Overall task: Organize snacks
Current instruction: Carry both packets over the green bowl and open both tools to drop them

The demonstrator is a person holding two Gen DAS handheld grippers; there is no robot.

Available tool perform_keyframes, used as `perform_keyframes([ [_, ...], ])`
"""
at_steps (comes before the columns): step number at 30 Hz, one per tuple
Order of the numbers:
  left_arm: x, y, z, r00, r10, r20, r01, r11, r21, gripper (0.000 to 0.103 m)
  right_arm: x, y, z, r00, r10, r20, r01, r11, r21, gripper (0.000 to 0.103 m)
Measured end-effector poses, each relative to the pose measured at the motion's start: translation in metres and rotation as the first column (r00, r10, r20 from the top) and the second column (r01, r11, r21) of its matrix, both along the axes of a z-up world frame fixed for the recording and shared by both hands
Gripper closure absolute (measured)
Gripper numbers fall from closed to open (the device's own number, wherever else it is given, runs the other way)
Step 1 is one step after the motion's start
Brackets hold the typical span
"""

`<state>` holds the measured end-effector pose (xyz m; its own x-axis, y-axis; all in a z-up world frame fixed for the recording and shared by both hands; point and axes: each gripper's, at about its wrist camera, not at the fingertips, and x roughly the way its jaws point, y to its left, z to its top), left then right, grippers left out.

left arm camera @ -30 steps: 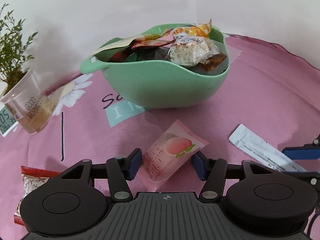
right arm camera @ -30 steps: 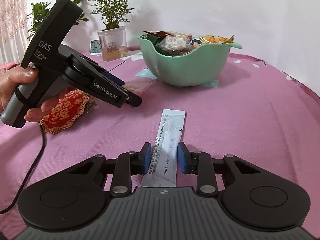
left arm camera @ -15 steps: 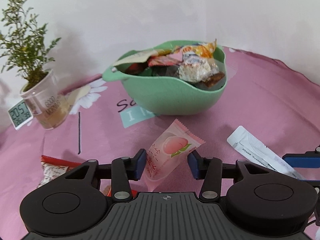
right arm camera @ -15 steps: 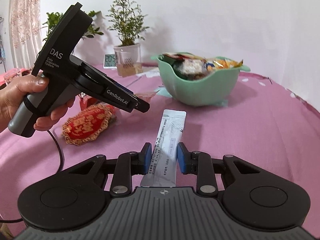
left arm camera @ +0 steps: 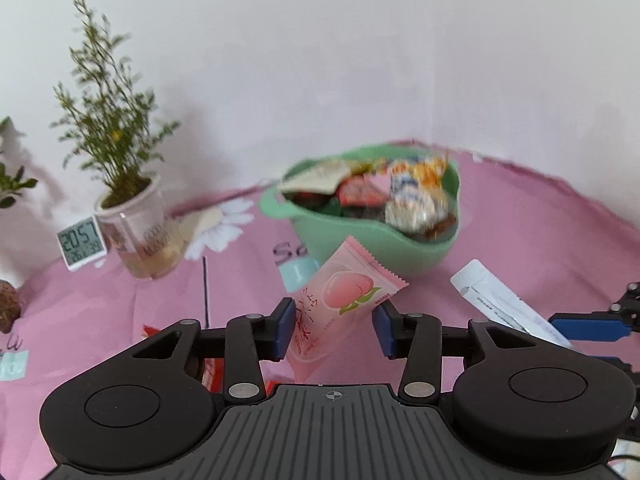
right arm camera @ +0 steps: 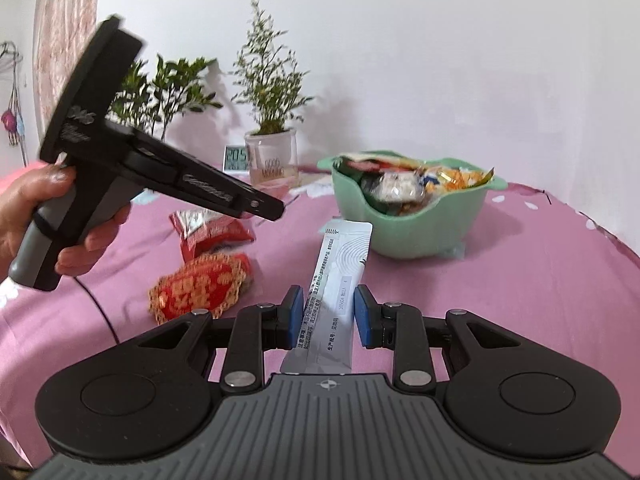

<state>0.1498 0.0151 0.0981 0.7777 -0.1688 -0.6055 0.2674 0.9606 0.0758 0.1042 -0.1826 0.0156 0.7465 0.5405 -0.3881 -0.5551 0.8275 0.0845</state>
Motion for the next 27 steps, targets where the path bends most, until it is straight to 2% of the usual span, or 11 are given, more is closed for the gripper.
perform_keyframes([
  [7,0.021,-0.007,0.036,0.998,0.014,0.064,-0.01,0.997,-0.071,0.0,0.036,-0.016,0.03,0.999,-0.039,0.038,0.034,0.994,0.108,0.07],
  [17,0.088,-0.036,0.038,0.998,0.039,0.054,-0.033,0.993,-0.11,0.0,0.133,-0.02,0.044,0.994,-0.106,0.03,0.098,0.975,0.2,0.07],
  [22,0.113,-0.039,0.03,0.998,0.049,0.03,-0.045,0.991,-0.128,0.0,0.168,-0.011,0.033,0.992,-0.127,0.015,0.122,0.977,0.173,0.07],
  [27,0.131,-0.04,0.019,0.999,0.053,0.007,-0.051,0.989,-0.136,0.0,0.179,0.001,0.024,0.992,-0.124,0.028,0.119,0.985,0.124,0.067],
])
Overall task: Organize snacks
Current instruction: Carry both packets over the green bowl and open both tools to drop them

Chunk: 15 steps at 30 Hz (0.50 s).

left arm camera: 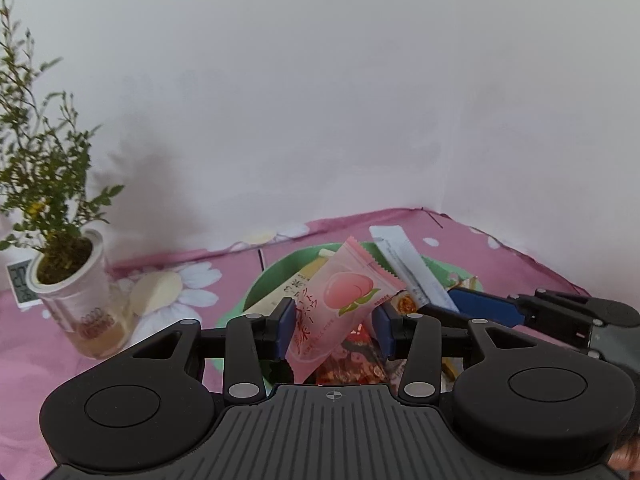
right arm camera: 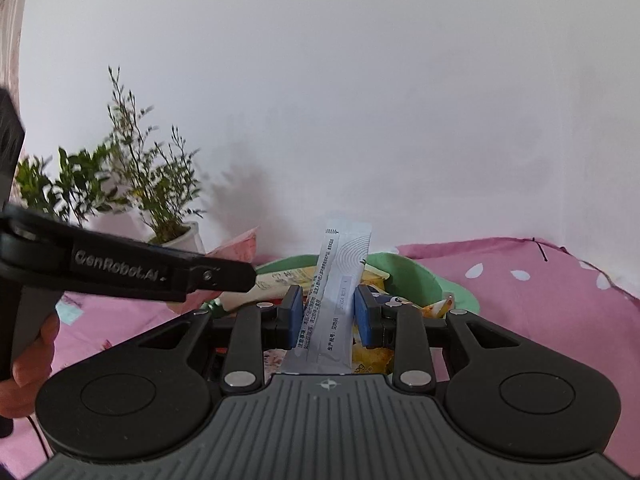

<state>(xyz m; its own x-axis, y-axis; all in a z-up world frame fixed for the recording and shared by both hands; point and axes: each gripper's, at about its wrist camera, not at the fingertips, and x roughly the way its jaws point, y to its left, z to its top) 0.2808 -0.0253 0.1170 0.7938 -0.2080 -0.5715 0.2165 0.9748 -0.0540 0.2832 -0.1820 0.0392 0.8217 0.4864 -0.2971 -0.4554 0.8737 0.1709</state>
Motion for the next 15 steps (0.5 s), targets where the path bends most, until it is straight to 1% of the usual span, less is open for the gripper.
perform_keyframes([
  [2,0.005,-0.001,-0.004,1.0,-0.008,-0.01,0.008,1.0,-0.001,0.0,0.0,0.001,-0.002,1.0,0.005,0.005,-0.004,1.0,-0.016,0.065],
  [3,0.007,-0.002,-0.005,1.0,-0.017,-0.012,0.017,1.0,-0.001,0.0,-0.002,0.001,-0.003,1.0,0.005,0.008,-0.005,1.0,-0.019,0.06],
  [4,0.007,-0.003,-0.006,1.0,-0.018,-0.009,0.018,1.0,0.0,0.0,-0.005,0.0,-0.003,1.0,-0.001,0.013,0.001,1.0,-0.023,0.048],
  [5,0.006,-0.004,-0.006,1.0,-0.019,-0.003,0.019,1.0,0.001,0.0,-0.008,-0.001,-0.003,1.0,-0.008,0.02,0.008,1.0,-0.023,0.041],
  [8,0.0,-0.01,-0.007,1.0,-0.022,0.021,0.021,1.0,0.017,0.0,-0.017,-0.006,-0.003,0.999,-0.013,0.036,0.014,0.999,-0.029,0.041],
  [12,-0.011,-0.014,-0.006,0.999,-0.028,0.035,0.027,0.999,0.024,0.0,-0.032,-0.012,-0.004,0.998,-0.027,0.059,0.03,0.998,-0.047,0.04],
  [14,-0.018,-0.013,-0.003,0.999,-0.03,0.039,0.029,0.999,0.025,0.0,-0.039,-0.016,-0.004,0.997,-0.034,0.063,0.037,0.999,-0.039,0.035],
  [15,-0.021,-0.011,-0.002,0.999,-0.03,0.039,0.029,0.999,0.022,0.0,-0.043,-0.018,-0.004,0.997,-0.038,0.063,0.04,0.999,-0.034,0.034],
])
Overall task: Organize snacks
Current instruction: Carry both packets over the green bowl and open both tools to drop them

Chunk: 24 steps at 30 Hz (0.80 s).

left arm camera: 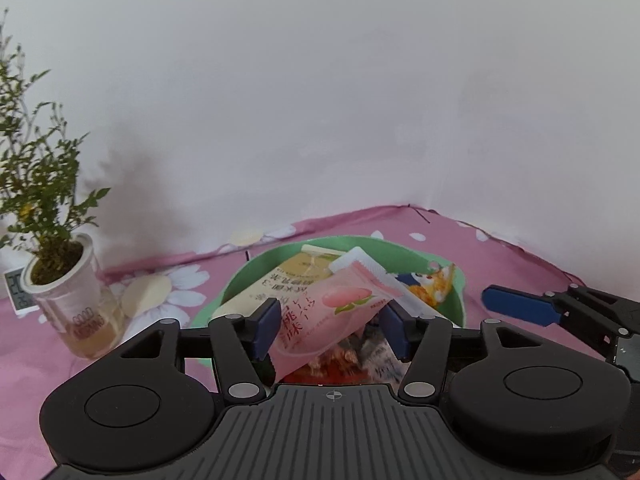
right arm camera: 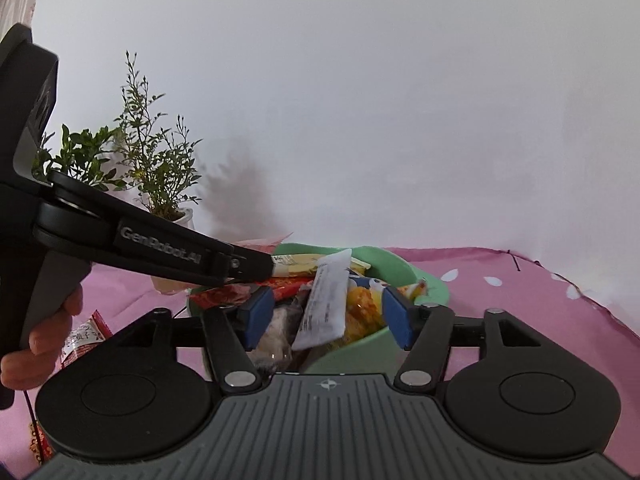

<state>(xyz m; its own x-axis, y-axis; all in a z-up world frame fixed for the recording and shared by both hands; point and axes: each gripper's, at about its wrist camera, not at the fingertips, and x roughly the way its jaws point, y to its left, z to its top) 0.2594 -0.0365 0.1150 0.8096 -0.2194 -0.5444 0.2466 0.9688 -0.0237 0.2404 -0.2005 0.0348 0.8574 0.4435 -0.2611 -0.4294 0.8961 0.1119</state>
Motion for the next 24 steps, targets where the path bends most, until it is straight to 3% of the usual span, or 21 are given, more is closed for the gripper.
perform_keyframes([
  [4,-0.021,0.018,0.009,1.0,0.009,0.011,-0.009,1.0,-0.006,0.0,-0.016,-0.008,-0.003,1.0,-0.019,-0.016,0.019,1.0,0.02,0.027],
  [12,-0.065,0.082,0.019,0.991,0.13,0.028,-0.13,0.991,-0.016,0.0,-0.045,-0.016,-0.015,0.998,-0.023,-0.059,0.026,0.998,0.056,0.027],
  [24,-0.113,0.14,-0.007,0.971,0.239,-0.034,-0.24,0.969,-0.055,0.0,-0.074,-0.012,-0.029,0.994,0.011,-0.108,-0.002,0.996,0.088,0.027],
])
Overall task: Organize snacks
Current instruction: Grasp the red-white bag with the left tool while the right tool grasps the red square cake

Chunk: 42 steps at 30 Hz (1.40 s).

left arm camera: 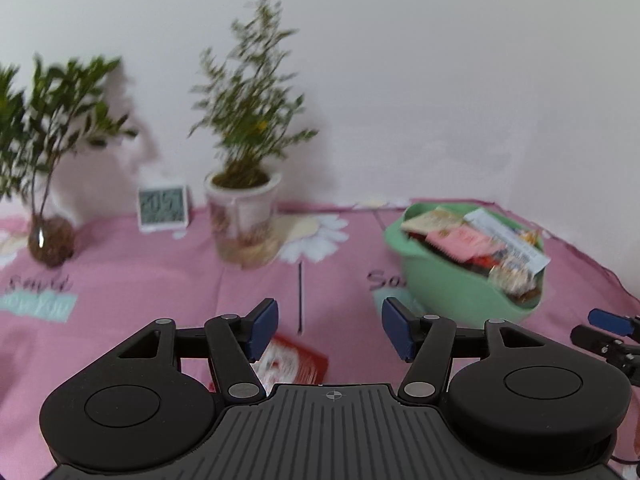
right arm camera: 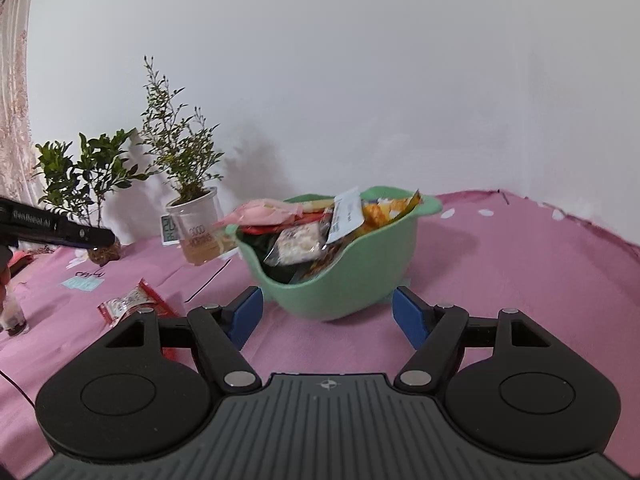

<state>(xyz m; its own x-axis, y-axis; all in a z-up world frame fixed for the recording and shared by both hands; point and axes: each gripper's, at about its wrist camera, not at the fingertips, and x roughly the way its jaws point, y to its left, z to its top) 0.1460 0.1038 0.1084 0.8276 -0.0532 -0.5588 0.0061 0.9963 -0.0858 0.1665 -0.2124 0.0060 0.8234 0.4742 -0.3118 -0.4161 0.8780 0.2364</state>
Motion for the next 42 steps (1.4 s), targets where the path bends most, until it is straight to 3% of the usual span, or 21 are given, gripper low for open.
perform_keyframes([
  [5,-0.007,0.01,-0.026,0.996,0.044,-0.074,-0.046,0.999,-0.025,0.0,-0.006,0.016,-0.016,0.996,0.071,-0.051,-0.074,0.997,-0.039,0.027],
  [8,-0.013,0.01,-0.043,0.994,0.015,-0.111,-0.022,0.998,-0.063,0.0,-0.01,0.034,-0.024,0.989,0.126,-0.072,-0.132,0.987,-0.088,0.027],
  [16,-0.029,0.0,-0.09,0.979,0.003,-0.206,0.0,1.0,0.013,0.0,-0.009,0.089,-0.029,0.976,0.203,-0.082,-0.216,0.956,-0.197,0.027],
  [22,-0.045,0.024,-0.082,0.983,0.049,-0.179,-0.056,0.998,-0.035,0.0,0.0,0.131,-0.042,0.97,0.212,-0.12,-0.239,0.925,-0.295,0.027],
  [28,-0.048,0.016,-0.074,0.977,0.16,-0.14,-0.141,0.98,0.138,0.0,-0.019,0.151,-0.042,0.947,0.301,-0.113,-0.321,0.893,-0.315,0.03],
  [32,-0.047,0.017,-0.073,0.978,0.159,-0.134,-0.14,0.981,0.137,0.0,-0.029,0.154,-0.041,0.932,0.345,-0.111,-0.362,0.871,-0.331,0.03],
  [42,-0.049,0.015,-0.072,0.978,0.169,-0.121,-0.149,0.976,0.158,0.0,-0.018,0.143,-0.037,0.946,0.291,-0.144,-0.321,0.907,-0.273,0.03],
])
